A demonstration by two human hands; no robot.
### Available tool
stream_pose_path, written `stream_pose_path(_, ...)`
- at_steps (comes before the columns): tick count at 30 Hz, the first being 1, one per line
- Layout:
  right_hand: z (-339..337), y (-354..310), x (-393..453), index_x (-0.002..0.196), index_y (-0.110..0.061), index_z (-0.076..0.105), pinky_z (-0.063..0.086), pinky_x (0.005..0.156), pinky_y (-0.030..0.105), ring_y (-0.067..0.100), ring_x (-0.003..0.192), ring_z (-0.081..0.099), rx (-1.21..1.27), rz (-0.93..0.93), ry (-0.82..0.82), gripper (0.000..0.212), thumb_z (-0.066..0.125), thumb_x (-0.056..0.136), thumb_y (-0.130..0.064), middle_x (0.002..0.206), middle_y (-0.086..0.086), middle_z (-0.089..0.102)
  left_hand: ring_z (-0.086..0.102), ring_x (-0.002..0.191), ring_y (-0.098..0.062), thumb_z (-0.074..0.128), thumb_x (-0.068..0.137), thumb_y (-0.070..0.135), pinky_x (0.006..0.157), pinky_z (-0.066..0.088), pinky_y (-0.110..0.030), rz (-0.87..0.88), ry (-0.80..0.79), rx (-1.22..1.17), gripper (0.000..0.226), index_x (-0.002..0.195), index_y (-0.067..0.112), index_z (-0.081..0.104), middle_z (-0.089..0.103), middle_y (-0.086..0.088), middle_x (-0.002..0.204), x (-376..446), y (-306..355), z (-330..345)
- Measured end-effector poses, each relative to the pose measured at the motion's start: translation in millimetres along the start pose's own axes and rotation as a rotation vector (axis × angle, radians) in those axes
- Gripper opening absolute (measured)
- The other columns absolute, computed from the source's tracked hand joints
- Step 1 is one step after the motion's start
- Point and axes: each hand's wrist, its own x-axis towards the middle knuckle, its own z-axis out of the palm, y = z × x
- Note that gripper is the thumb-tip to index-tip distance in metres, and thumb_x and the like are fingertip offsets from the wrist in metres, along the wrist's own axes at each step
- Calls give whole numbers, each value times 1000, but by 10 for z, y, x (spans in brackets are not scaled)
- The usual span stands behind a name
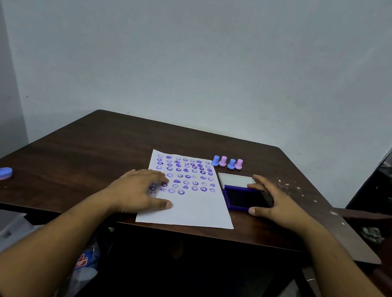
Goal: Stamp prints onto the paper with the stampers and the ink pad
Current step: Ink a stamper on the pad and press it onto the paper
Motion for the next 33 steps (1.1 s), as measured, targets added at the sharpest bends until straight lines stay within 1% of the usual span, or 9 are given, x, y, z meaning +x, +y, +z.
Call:
stream_pose_path(6, -35, -14, 46, 162, -42, 33, 33, 121, 35, 7, 141, 46, 34, 6, -27, 97, 90, 85, -29, 152, -25, 55, 35, 143, -3, 53, 72, 86, 122, 18, -46, -1, 5, -11, 85, 142, 39, 51, 44, 22, 153, -5, 16, -7)
stream_pose_path(9, -93, -97, 119, 154, -36, 50, 40, 122, 38, 4, 138, 55, 166, -27, 51, 82, 90, 84, -23, 146, -19, 63, 36, 143, -3, 57, 74, 83, 121, 19, -44, 2, 16, -9, 80, 141, 39, 51, 45, 22, 152, -5, 29, -7)
stream_pose_path(13, -215, -259, 399, 135, -31, 70, 57, 102, 39, 7, 120, 66, 96, -13, 333, 47, 83, 90, -30, 131, -13, 73, 37, 142, -2, 61, 78, 78, 120, 20, -42, 6, 36, 1, 75, 141, 39, 53, 45, 23, 152, 1, 40, 4)
stream_pose_path(15, -274, -304, 582, 128, -28, 74, 56, 89, 27, 7, 109, 67, 36, 6, 397, 36, 79, 93, -29, 123, -10, 75, 37, 142, -2, 61, 78, 79, 119, 20, -41, 8, 36, 5, 75, 141, 38, 53, 45, 23, 152, -2, 38, 2)
stream_pose_path(17, -308, -316, 769, 122, -26, 76, 49, 81, 19, 6, 101, 66, -12, 17, 418, 28, 77, 94, -27, 117, -7, 76, 36, 142, -2, 60, 78, 80, 120, 20, -41, 5, 34, 4, 76, 141, 39, 52, 44, 24, 152, -2, 30, -1)
stream_pose_path(21, -296, -308, 1086, 117, -20, 78, 50, 91, 26, 15, 108, 70, -58, 52, 413, 25, 75, 93, -19, 112, -3, 77, 36, 142, -1, 59, 76, 82, 121, 22, -40, 15, 35, 0, 78, 140, 40, 52, 45, 24, 152, 2, 9, 2)
stream_pose_path(24, -225, -249, 1272, 120, -16, 77, 52, 92, 27, 16, 106, 70, -125, 80, 381, 28, 73, 92, -17, 114, 1, 77, 34, 143, 1, 52, 70, 90, 123, 21, -43, 23, 27, -19, 86, 141, 41, 52, 44, 25, 152, -2, -15, 6)
stream_pose_path(28, -113, -134, 1454, 115, -19, 76, 55, 93, 30, 17, 102, 70, -148, 96, 382, 25, 78, 89, -20, 108, 0, 77, 30, 145, 3, 47, 67, 94, 124, 18, -43, 23, 37, -17, 89, 142, 45, 50, 39, 25, 155, -3, -43, 30)
stream_pose_path(33, -62, -60, 1564, 101, -25, 76, 54, 84, 28, 11, 91, 71, -102, 86, 405, 16, 81, 86, -25, 93, -9, 77, 26, 146, 4, 46, 69, 94, 124, 17, -46, 35, 49, -11, 86, 141, 47, 49, 36, 27, 157, -11, -69, 61)
